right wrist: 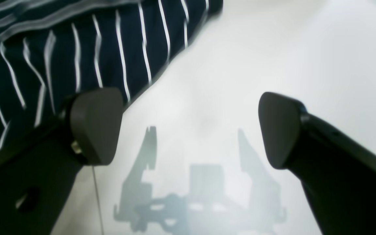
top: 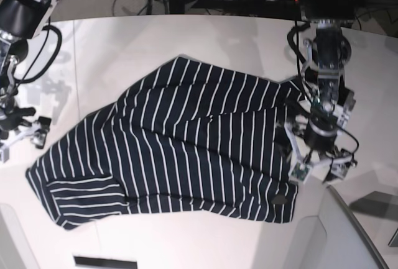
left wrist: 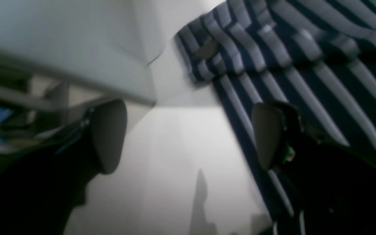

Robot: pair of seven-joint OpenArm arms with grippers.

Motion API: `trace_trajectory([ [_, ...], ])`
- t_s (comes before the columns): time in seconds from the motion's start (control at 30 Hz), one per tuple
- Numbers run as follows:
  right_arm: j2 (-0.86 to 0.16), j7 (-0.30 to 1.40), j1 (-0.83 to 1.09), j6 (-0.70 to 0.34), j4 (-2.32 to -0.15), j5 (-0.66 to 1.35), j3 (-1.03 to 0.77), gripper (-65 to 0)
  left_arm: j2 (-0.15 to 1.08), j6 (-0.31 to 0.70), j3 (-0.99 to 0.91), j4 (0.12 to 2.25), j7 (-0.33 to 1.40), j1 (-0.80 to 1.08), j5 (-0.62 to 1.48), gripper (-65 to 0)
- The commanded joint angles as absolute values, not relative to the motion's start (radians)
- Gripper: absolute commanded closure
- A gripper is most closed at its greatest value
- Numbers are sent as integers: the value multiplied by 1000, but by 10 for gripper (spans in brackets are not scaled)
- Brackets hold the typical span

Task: Layout the t-shirt on the table in an organized manner, then fold the t-shirt properly
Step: 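Release the shirt and raise both grippers away, then lower both grippers onto the shirt edges and grasp the fabric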

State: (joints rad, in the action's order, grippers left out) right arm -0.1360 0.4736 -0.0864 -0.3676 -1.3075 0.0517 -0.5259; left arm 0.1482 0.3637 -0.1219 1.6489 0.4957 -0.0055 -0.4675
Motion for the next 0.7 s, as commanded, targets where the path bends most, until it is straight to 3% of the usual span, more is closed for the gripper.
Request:
trace_trajectory([
  [0.0, -147, 441, -93, -369, -1343, 64, -527, -606, 143, 358, -116, 1685, 478, -4, -464, -555],
  [0.3, -111, 447, 2, -581, -1360, 64, -527, -605, 137, 358, -116, 1770, 479, 165, -467, -548],
  [0.33, -101, 447, 8, -582, -1360, 64, -529, -605, 137, 358, -116, 1759, 479, 182, -467, -517],
  [0.4, -82, 447, 12, -582, -1360, 64, -529, -605, 137, 358, -116, 1728, 476, 199, -467, -390],
  [0.5, -35, 447, 8, -584, -1359, 64, -527, -605, 137, 358, -116, 1672, 476, 200, -467, -61],
  [0.53, -24, 447, 7, -585, -1356, 64, -527, -605, 136, 358, -116, 1661, 476, 200, -467, 0],
  [0.67, -1, 447, -27, -585, -1319, 64, -527, -605, 133, 358, -113, 1653, 479, 208, -461, 0],
])
